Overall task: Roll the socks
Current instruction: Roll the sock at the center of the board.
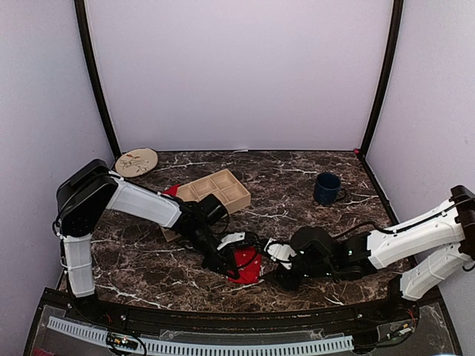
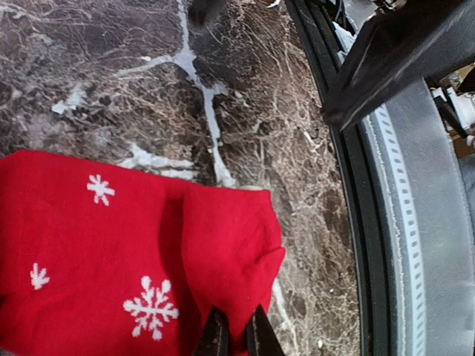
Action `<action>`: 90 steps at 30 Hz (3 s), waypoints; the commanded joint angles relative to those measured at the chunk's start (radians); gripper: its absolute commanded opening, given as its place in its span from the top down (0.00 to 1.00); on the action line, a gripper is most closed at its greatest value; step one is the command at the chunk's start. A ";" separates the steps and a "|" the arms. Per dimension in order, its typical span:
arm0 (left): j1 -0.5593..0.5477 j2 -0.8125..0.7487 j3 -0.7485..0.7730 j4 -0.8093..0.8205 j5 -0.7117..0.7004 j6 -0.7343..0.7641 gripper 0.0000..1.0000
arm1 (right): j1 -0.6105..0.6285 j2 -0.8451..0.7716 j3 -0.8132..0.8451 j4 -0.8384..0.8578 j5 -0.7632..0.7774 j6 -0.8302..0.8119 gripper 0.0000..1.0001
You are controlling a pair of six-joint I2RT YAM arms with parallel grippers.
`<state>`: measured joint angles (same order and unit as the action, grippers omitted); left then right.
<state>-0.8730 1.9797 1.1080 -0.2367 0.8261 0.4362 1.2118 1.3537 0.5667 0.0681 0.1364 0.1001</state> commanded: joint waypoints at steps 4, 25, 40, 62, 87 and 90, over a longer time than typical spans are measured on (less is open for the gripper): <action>0.014 0.063 0.057 -0.230 0.098 0.037 1.00 | 0.036 0.081 0.057 0.059 -0.004 -0.118 0.42; 0.025 0.120 0.121 -0.303 0.119 0.058 1.00 | 0.069 0.197 0.169 0.013 -0.081 -0.179 0.42; 0.028 0.127 0.130 -0.314 0.128 0.063 1.00 | 0.079 0.290 0.215 0.004 -0.234 -0.218 0.50; 0.029 0.127 0.131 -0.333 0.144 0.076 1.00 | 0.071 0.383 0.253 -0.050 -0.099 -0.237 0.72; 0.065 -0.064 -0.114 0.158 0.012 -0.285 0.66 | -0.008 0.369 0.228 -0.096 -0.228 -0.146 1.00; 0.068 -0.096 -0.159 0.245 -0.018 -0.342 0.65 | -0.024 0.360 0.229 -0.106 -0.267 -0.134 1.00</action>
<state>-0.8169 1.9469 1.0054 -0.1360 0.8989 0.1951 1.2114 1.7203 0.8093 0.0437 -0.0807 -0.0654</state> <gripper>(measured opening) 0.344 0.028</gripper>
